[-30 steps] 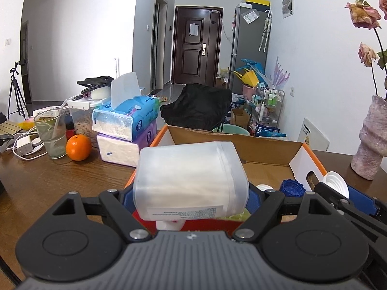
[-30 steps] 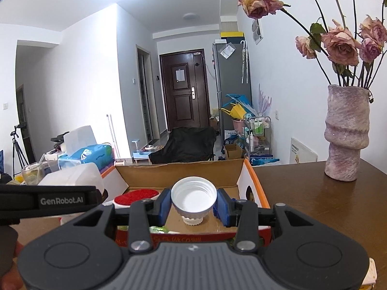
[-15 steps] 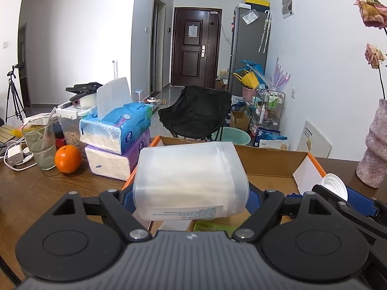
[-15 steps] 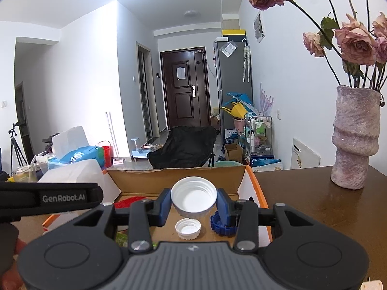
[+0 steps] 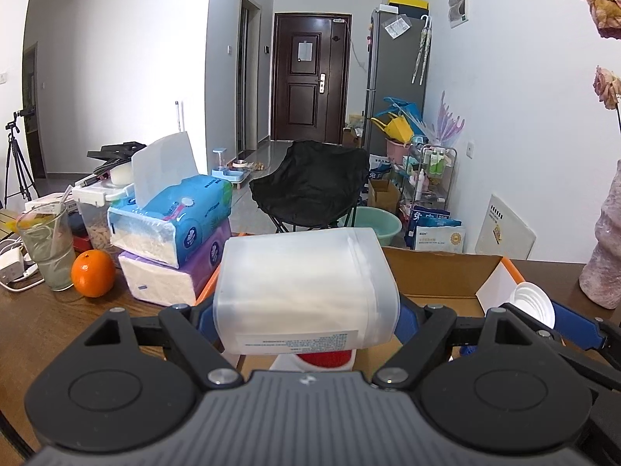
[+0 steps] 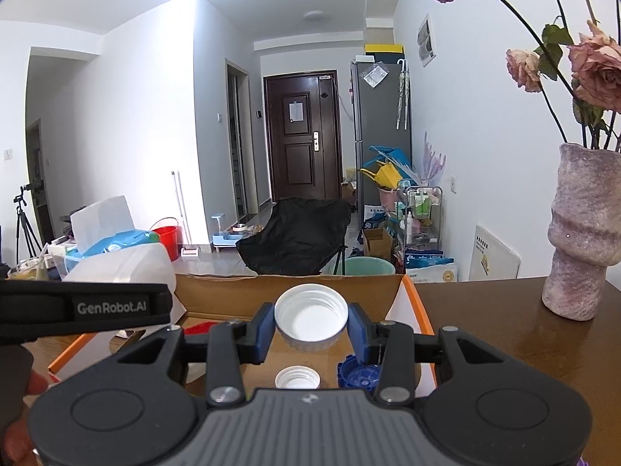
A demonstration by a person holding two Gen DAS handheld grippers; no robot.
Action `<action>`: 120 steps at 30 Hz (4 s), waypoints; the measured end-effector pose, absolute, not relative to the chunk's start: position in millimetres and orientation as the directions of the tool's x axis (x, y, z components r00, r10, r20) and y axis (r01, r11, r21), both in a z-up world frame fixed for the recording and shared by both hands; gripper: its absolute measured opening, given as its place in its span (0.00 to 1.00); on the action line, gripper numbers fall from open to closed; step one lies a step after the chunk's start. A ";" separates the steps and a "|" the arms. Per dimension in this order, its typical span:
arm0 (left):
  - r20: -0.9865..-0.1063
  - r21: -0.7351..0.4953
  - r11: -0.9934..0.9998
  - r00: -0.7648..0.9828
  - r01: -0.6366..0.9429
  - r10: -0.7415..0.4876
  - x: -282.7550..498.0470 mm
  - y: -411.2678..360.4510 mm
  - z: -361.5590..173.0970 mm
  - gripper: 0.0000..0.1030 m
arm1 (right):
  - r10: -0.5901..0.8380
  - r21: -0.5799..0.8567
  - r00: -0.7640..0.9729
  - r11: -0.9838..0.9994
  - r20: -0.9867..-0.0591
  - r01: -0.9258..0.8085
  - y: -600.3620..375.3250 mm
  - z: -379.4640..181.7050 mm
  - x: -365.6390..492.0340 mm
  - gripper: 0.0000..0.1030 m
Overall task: Organize rigid objects
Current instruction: 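Lower both items into the box and open both tools to release them, then move both tools back over the table toward the white tape roll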
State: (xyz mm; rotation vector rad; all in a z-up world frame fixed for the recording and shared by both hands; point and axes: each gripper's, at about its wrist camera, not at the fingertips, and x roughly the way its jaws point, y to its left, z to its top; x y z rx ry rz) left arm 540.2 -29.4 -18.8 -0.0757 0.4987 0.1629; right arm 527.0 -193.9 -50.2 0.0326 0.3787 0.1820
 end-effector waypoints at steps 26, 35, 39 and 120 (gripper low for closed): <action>-0.520 -0.004 0.989 0.845 -0.148 0.124 572.8 -22.4 -30.3 0.85 | 0.159 -0.007 0.894 0.984 -0.420 -0.178 -185.4 -58.4 556.3 0.40; -0.524 -0.009 0.984 0.839 -0.177 0.146 572.6 -15.6 -30.2 1.00 | 0.107 -0.020 0.895 0.992 -0.432 -0.128 -188.6 -59.5 556.5 0.91; -0.530 -0.010 0.984 0.836 -0.177 0.145 573.3 -15.2 -30.7 1.00 | 0.099 -0.021 0.897 0.993 -0.431 -0.119 -190.7 -59.7 558.4 0.98; -0.516 -0.040 0.988 0.850 -0.148 0.106 366.8 -0.1 -12.7 1.00 | 0.060 -0.022 0.904 0.997 -0.424 -0.076 -209.9 -38.5 372.5 1.00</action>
